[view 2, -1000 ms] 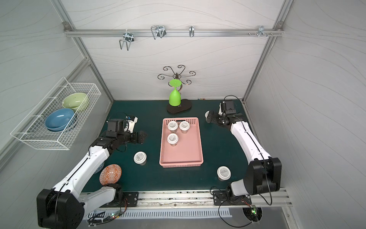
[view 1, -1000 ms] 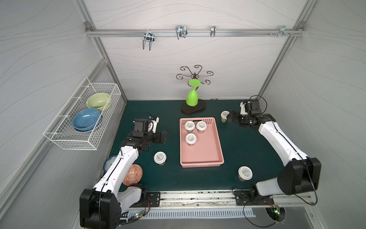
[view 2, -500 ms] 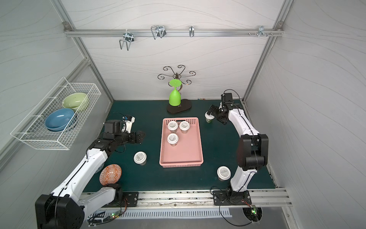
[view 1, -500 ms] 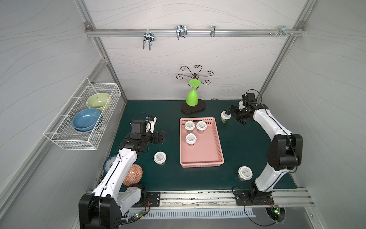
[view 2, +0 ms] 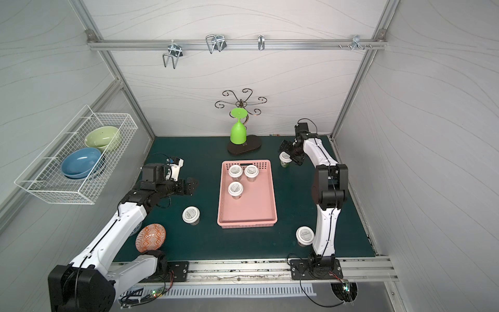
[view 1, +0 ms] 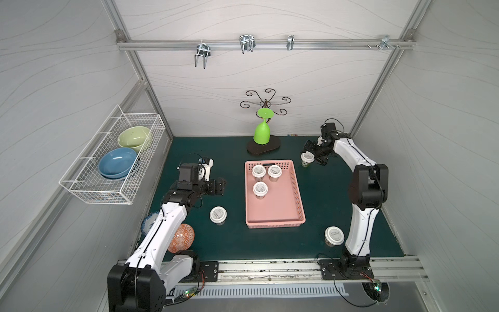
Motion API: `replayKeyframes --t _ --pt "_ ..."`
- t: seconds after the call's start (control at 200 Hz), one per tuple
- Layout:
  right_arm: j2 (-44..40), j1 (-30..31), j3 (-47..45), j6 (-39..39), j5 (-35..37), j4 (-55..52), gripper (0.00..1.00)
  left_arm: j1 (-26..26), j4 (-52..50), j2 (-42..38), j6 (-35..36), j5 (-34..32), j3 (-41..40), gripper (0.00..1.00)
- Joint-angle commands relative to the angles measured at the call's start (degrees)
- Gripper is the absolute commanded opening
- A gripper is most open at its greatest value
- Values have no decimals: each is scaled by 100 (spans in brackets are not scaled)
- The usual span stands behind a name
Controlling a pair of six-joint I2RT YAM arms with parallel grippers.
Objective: Put the yogurt in the basket
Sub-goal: Pick up the yogurt from the center of the board.
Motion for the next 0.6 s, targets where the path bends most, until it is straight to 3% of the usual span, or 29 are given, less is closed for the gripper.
replayKeyframes --t 0.0,0.49,0.595 --pt "212 -46 305 -12 141 -425 99 33 272 -26 -54 124 -5 99" --pt "823 -48 817 100 210 -505 99 60 397 44 -194 170 -56 99" --pt "823 -49 736 110 200 -429 94 60 243 27 -188 147 26 99"
